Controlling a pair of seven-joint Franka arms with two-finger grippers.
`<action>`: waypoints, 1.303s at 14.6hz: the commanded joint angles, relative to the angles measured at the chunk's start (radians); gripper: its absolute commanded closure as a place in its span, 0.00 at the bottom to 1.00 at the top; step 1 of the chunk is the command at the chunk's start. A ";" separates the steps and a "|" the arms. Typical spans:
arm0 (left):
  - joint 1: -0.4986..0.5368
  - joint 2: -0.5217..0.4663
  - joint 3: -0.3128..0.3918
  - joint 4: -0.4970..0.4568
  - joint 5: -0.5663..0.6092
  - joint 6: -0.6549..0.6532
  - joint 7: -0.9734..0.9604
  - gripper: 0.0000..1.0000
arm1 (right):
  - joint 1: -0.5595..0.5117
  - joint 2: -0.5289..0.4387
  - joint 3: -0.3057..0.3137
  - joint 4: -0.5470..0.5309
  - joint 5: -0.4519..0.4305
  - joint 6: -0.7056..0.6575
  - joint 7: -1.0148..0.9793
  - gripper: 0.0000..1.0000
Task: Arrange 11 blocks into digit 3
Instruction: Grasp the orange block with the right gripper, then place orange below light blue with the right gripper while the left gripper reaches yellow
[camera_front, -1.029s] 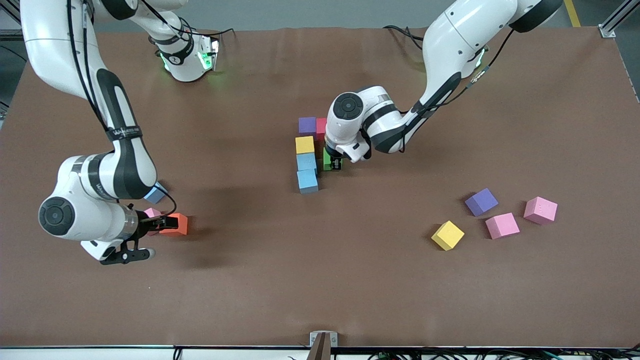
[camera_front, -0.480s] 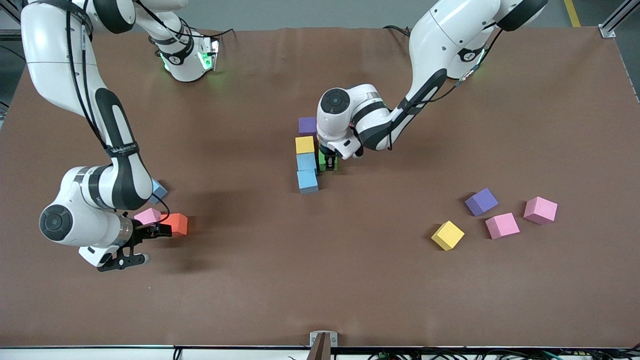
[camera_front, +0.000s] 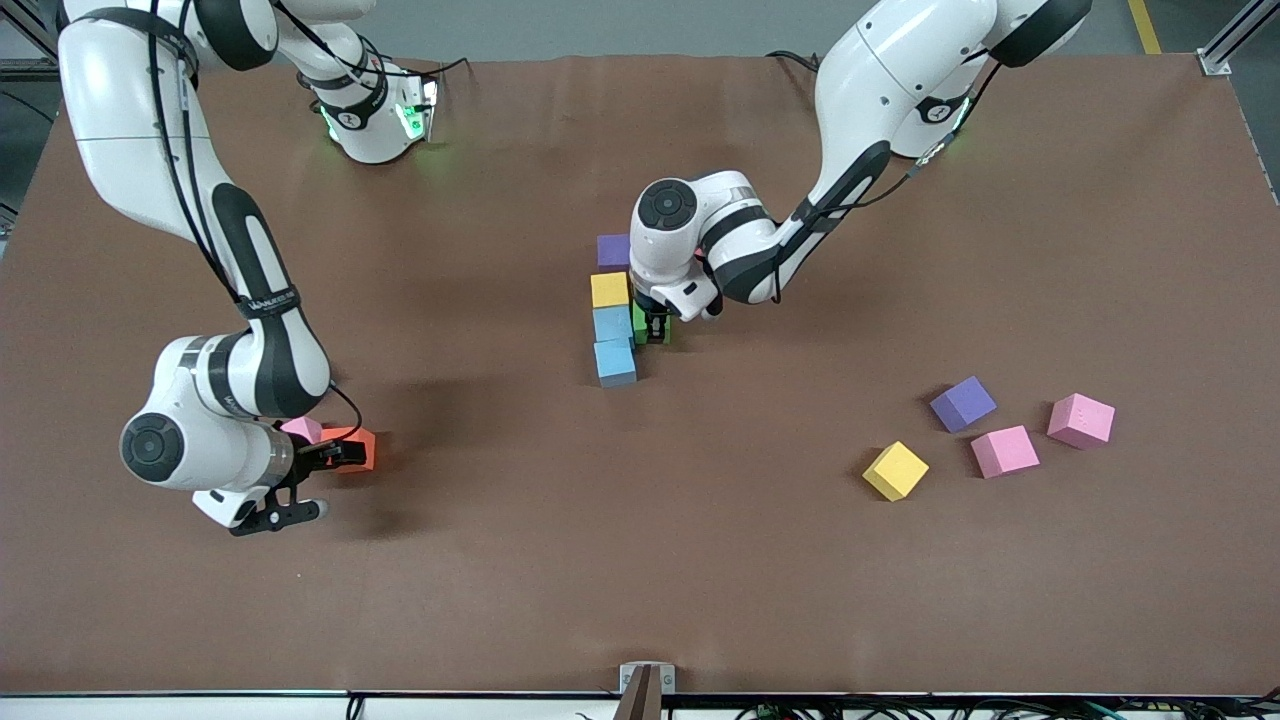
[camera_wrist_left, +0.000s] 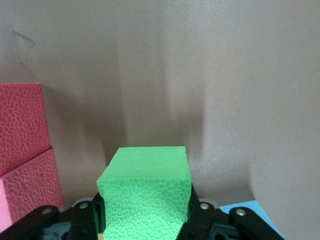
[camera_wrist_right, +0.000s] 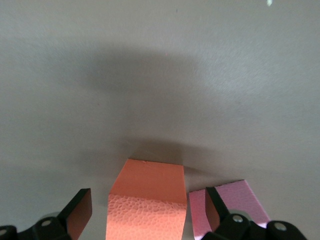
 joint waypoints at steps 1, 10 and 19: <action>-0.015 0.019 0.016 0.026 0.021 0.004 -0.022 0.94 | -0.001 -0.027 0.002 -0.079 0.003 0.059 -0.005 0.00; -0.015 0.026 0.021 0.040 0.021 0.004 -0.022 0.93 | 0.008 -0.040 0.003 -0.143 0.003 0.047 -0.013 0.30; -0.012 0.033 0.021 0.049 0.017 0.006 -0.022 0.63 | 0.074 -0.037 0.008 -0.018 0.005 -0.079 0.006 0.72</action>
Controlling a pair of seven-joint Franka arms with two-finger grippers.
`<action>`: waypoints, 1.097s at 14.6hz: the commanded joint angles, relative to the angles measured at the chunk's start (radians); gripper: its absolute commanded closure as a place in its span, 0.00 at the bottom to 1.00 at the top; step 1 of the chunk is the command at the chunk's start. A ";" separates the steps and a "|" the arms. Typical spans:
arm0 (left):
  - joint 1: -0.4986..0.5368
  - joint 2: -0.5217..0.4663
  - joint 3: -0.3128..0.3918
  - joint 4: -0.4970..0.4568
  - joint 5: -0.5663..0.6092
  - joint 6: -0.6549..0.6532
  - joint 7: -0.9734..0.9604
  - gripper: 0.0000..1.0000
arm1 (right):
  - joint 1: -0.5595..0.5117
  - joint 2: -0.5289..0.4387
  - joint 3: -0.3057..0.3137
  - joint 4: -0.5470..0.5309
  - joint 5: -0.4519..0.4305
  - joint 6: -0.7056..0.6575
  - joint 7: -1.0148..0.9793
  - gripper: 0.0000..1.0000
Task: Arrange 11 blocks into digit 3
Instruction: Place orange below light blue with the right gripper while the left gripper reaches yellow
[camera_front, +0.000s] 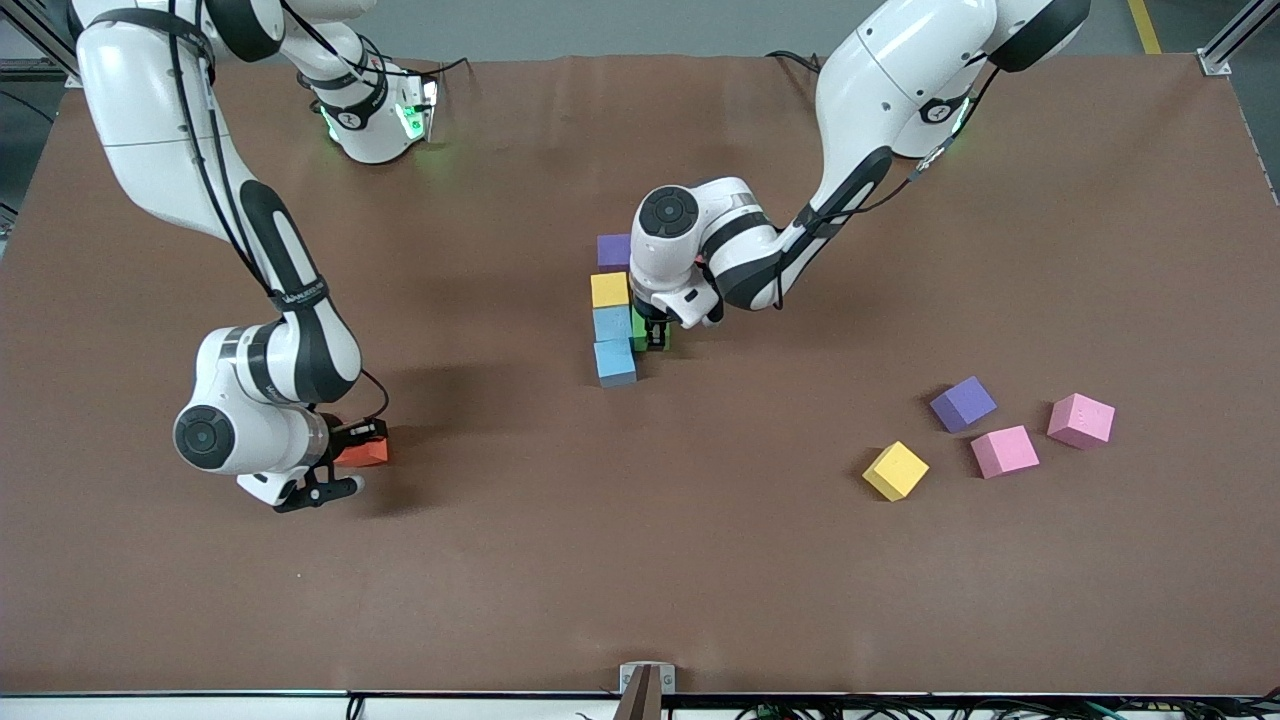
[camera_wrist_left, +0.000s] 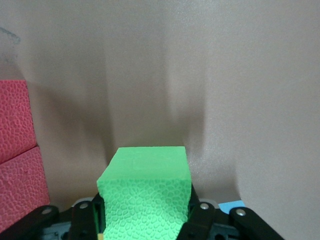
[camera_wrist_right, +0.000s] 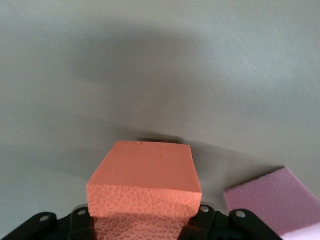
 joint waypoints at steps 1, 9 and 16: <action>-0.012 0.020 0.011 0.026 0.014 0.006 -0.022 0.54 | 0.031 -0.015 0.001 0.050 0.005 -0.044 0.025 0.71; -0.014 -0.009 0.008 0.030 0.026 -0.023 -0.020 0.00 | 0.220 0.011 -0.001 0.193 -0.003 -0.123 0.385 0.71; 0.022 -0.199 -0.001 -0.020 0.018 -0.135 0.003 0.00 | 0.384 0.160 0.001 0.346 -0.001 -0.107 0.671 0.71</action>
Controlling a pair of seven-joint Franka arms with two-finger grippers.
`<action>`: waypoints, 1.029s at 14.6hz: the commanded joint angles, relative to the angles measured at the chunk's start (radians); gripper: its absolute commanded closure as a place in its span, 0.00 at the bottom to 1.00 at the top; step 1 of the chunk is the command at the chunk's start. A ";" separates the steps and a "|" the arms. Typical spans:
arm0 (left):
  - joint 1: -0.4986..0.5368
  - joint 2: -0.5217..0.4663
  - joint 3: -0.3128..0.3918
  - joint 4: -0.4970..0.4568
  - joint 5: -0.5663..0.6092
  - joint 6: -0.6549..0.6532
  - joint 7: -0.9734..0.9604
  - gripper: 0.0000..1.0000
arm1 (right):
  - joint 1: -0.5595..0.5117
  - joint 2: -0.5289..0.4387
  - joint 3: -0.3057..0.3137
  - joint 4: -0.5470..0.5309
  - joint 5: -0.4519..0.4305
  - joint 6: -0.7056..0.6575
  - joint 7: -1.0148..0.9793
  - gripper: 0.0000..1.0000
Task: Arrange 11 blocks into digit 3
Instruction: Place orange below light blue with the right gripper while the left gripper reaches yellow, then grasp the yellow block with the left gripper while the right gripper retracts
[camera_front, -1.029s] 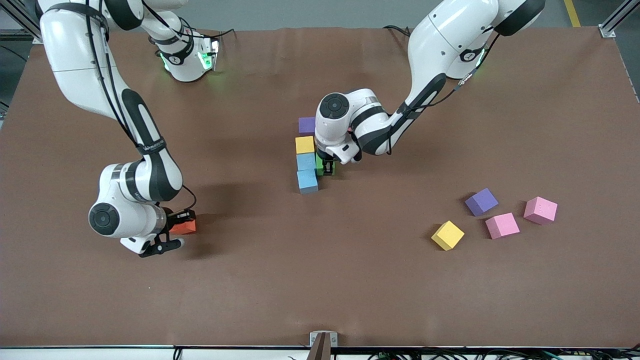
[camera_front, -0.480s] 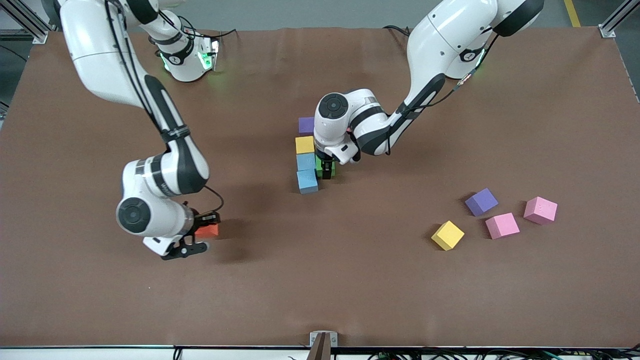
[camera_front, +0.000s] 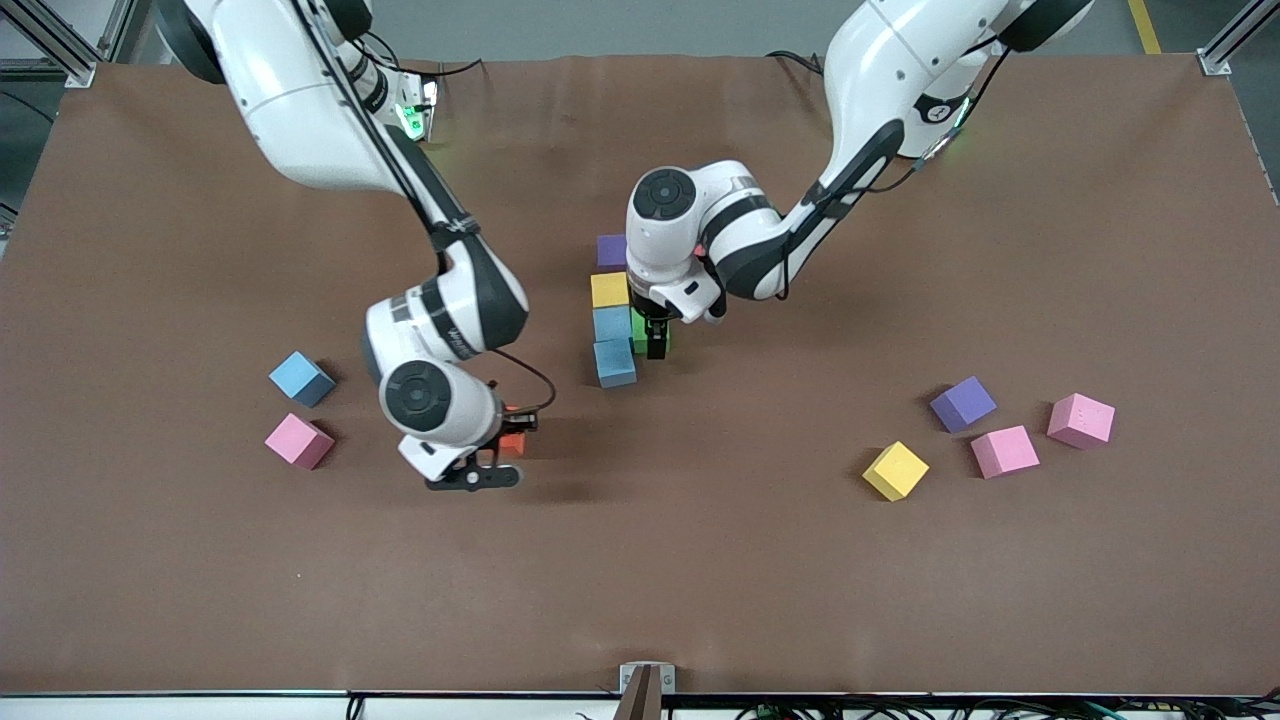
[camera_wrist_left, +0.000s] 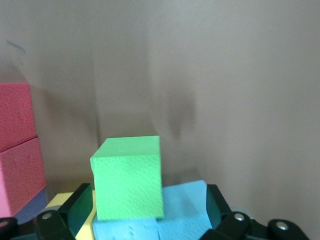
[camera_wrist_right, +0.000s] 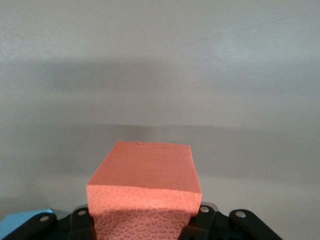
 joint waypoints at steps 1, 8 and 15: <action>0.026 -0.114 -0.003 -0.049 0.017 -0.077 0.037 0.00 | 0.043 0.081 -0.007 0.095 0.000 0.002 0.068 0.71; 0.235 -0.177 -0.004 -0.017 0.008 -0.202 0.455 0.00 | 0.109 0.102 -0.005 0.085 0.020 0.104 0.072 0.71; 0.509 -0.159 0.003 0.119 -0.177 -0.302 1.115 0.00 | 0.175 0.137 -0.005 0.087 0.018 0.172 0.112 0.70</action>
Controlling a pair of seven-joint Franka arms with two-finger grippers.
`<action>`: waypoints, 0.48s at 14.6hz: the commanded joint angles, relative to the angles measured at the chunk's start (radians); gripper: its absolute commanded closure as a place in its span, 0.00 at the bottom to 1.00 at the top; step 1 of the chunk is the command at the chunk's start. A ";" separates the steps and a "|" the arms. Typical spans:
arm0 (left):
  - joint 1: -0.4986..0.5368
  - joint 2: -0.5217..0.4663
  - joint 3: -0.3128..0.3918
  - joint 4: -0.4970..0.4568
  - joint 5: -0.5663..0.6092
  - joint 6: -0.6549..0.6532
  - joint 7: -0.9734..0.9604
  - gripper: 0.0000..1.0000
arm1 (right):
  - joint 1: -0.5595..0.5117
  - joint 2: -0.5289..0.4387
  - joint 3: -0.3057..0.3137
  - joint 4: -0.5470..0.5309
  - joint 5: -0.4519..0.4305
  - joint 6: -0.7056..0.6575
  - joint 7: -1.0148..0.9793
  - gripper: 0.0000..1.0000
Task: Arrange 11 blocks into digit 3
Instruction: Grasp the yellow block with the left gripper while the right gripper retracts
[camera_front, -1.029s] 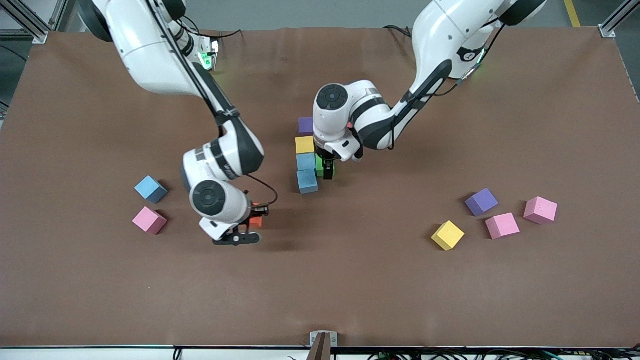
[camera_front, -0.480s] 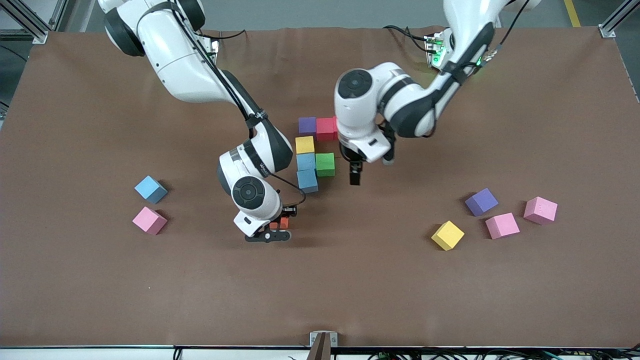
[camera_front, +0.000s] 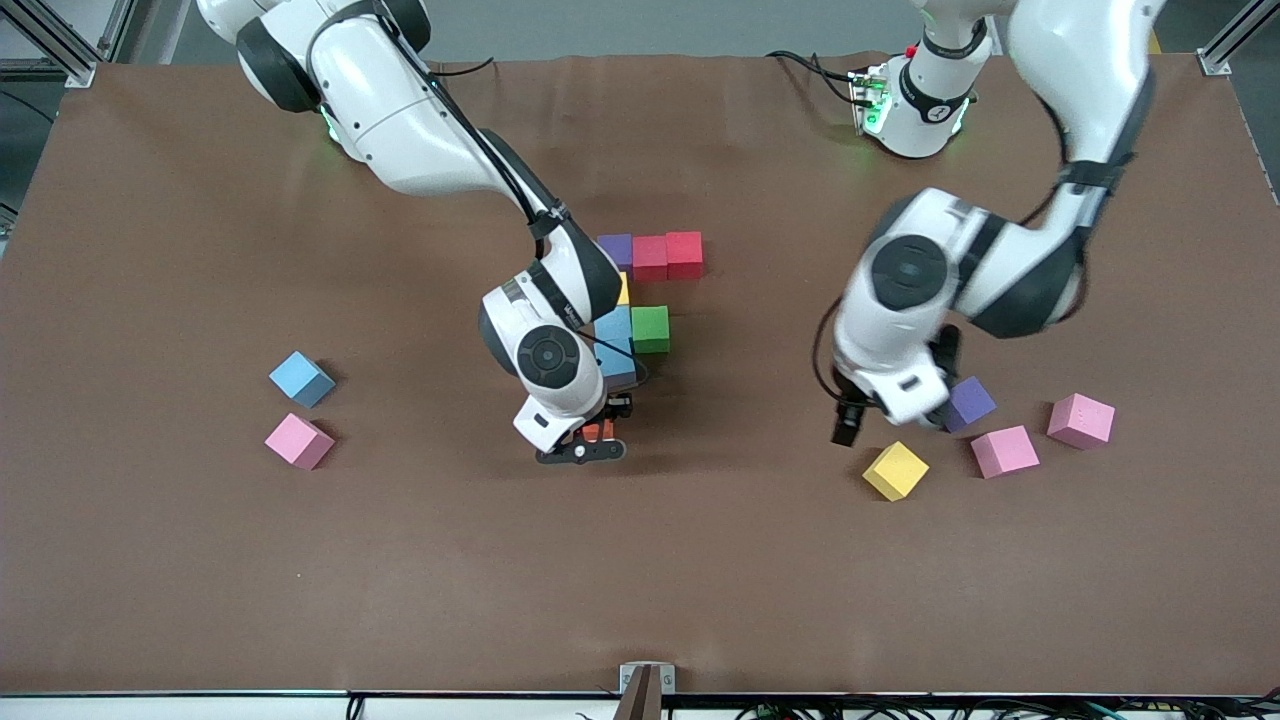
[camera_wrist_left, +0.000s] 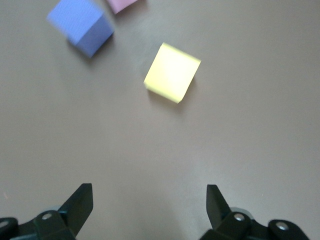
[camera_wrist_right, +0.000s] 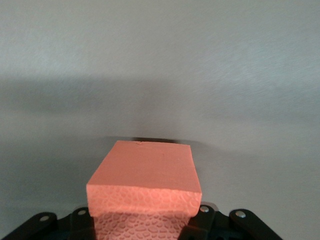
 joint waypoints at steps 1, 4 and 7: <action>0.095 0.025 -0.003 0.057 -0.081 -0.026 0.252 0.00 | 0.019 0.022 -0.007 0.018 0.004 0.012 0.013 0.70; 0.137 0.126 0.000 0.124 -0.074 -0.024 0.391 0.00 | 0.030 0.022 -0.006 0.018 0.009 0.010 0.013 0.70; 0.137 0.234 0.007 0.199 -0.065 -0.023 0.469 0.01 | 0.040 0.022 -0.006 0.018 0.014 0.001 0.015 0.69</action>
